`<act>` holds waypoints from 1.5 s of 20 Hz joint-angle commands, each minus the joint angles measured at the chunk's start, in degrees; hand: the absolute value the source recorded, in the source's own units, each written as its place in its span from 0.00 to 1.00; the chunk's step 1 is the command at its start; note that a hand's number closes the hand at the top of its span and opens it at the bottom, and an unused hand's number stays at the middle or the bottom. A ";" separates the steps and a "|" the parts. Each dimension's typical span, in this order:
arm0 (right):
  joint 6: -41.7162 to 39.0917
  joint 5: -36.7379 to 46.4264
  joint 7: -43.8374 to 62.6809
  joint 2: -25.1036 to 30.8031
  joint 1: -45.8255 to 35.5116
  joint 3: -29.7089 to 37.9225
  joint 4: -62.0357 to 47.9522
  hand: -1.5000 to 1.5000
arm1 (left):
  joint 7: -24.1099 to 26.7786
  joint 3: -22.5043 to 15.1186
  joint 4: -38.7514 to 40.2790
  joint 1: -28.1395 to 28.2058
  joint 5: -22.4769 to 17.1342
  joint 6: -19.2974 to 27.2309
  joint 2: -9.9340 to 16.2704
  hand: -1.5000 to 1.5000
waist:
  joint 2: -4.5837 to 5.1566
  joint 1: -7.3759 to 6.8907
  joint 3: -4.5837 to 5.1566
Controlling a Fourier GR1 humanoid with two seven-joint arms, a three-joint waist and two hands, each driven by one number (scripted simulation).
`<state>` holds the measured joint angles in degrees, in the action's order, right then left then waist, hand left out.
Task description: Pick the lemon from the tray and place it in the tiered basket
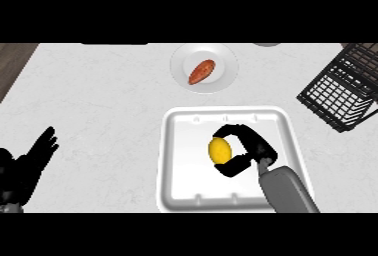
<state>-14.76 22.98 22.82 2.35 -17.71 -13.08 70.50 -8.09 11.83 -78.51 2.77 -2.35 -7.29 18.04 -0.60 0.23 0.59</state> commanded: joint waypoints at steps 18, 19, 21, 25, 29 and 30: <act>26.15 39.11 51.30 2.96 -33.23 5.64 -10.60 1.00 | -1.40 -3.01 -0.31 -3.11 2.81 -0.29 -2.20 0.50 | 1.22 -5.09 0.03; 26.18 42.32 52.96 3.60 -34.47 5.32 -12.88 1.00 | -1.60 -2.29 -0.60 -3.95 2.21 -0.73 -1.39 0.50 | 1.38 -5.33 0.00; 25.20 46.98 55.57 4.27 -40.15 5.72 -14.78 1.00 | -2.69 -2.49 -0.28 -5.19 2.12 -0.49 -1.74 0.50 | 1.28 -4.81 -0.11; 24.51 54.83 60.74 3.11 -47.49 7.54 -20.45 1.00 | -1.89 -2.99 -0.21 -4.41 2.36 -0.80 -2.13 0.50 | 1.41 -4.99 -0.25; 26.81 58.87 60.49 2.13 -51.71 10.77 -24.74 1.00 | -0.84 -1.96 0.18 -3.61 2.08 -0.48 -2.03 0.50 | 1.34 -3.72 -0.45; 25.87 59.27 60.08 3.77 -54.61 12.55 -25.25 1.00 | -2.13 -2.34 -1.96 -2.31 1.98 -0.45 -2.19 0.50 | 1.21 -4.39 -0.50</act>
<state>9.02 78.31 69.56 5.98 -65.71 -3.31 49.02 -9.61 9.41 -78.84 -0.74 0.04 -7.65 15.97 0.70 -4.15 0.26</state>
